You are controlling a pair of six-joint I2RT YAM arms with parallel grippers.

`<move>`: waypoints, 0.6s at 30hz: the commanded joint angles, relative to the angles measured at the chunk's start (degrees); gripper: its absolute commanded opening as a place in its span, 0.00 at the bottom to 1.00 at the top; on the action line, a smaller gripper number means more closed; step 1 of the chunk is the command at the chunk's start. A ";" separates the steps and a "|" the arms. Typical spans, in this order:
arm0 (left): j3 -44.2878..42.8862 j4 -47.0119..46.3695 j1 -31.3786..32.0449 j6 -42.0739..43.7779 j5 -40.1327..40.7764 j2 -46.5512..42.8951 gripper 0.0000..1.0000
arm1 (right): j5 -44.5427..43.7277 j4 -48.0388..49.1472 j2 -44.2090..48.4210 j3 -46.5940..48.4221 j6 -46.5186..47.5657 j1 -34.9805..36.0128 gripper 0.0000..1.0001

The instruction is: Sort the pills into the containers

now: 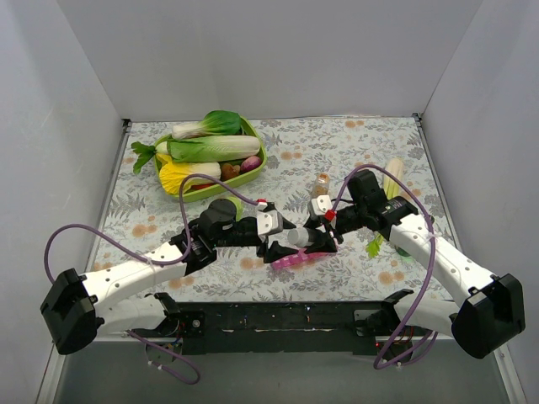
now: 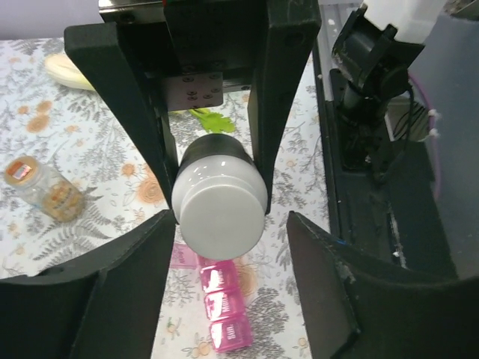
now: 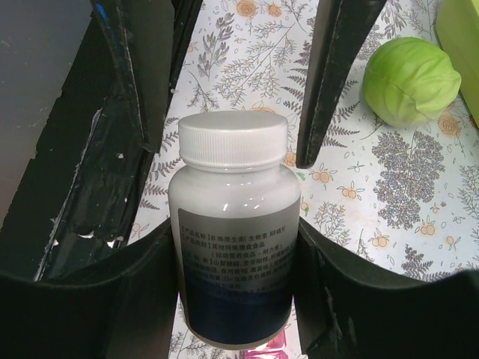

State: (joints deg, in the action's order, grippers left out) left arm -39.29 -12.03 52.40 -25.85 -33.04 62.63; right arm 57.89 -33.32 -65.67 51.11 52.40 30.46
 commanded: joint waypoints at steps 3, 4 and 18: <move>-2.55 -0.10 0.51 -0.96 3.06 -0.05 0.45 | 1.88 -0.25 0.63 0.39 0.42 0.30 0.01; -2.64 -0.01 0.51 -2.61 3.33 -0.05 0.41 | 1.62 -0.08 0.63 0.39 0.25 0.22 0.01; -10.71 24.20 0.25 -75.00 30.13 4.77 0.00 | -13.32 11.08 2.39 -2.95 -11.97 0.22 0.01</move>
State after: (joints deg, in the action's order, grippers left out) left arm -46.30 -1.41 52.69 -68.49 -15.03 67.44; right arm 49.45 -27.51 -64.53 48.93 44.77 30.41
